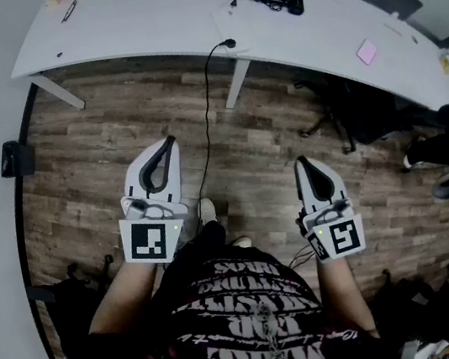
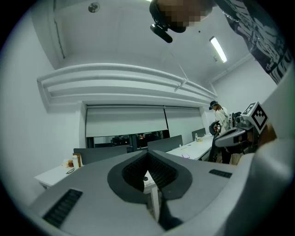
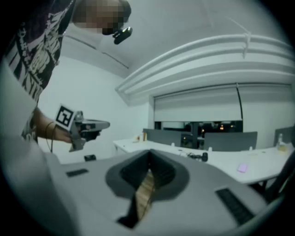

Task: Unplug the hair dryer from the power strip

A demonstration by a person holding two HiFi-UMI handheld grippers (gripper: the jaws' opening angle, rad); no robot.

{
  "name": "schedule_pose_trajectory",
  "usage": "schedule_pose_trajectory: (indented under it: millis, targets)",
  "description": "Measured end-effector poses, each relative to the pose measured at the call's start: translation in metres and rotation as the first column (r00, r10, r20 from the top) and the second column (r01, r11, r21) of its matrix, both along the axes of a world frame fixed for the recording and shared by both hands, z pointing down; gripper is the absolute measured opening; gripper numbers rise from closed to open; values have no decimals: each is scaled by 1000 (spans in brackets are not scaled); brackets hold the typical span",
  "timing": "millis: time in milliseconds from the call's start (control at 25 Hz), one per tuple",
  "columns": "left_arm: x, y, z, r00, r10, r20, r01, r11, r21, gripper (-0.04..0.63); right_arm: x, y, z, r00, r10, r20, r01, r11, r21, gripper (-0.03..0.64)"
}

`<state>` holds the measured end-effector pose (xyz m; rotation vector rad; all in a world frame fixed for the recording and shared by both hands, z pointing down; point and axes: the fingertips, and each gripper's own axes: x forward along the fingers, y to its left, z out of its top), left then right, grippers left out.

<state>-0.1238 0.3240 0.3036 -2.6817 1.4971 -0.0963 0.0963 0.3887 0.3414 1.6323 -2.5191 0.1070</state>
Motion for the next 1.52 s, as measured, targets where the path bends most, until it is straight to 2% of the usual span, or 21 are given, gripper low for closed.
schedule_pose_trajectory:
  millis: [200,480,800,1200,1520]
  targets:
    - [-21,-32,-6,1000,0,-5,0,1000,6,25,-15,-31,-8,1000,-5,-13,5,1000,4,34]
    - [-45,-55,-9,999,9,-32,-9,1000,14,25,-24,-48,-26,998,61,-11,-60,997,41,35]
    - [-45,-68,5,999,16,-39,-17,1000,-25,25,-8,-62,-26,997,83,1,-83,996,30,35]
    - [-55,-80,4,999,-27,-34,26,999,-18,25,-7,-70,-11,998,53,19,-53,999,-14,35]
    - [-31,-102,11,999,17,-28,-18,999,-37,25,0,-94,-15,999,42,22,-42,999,-5,35]
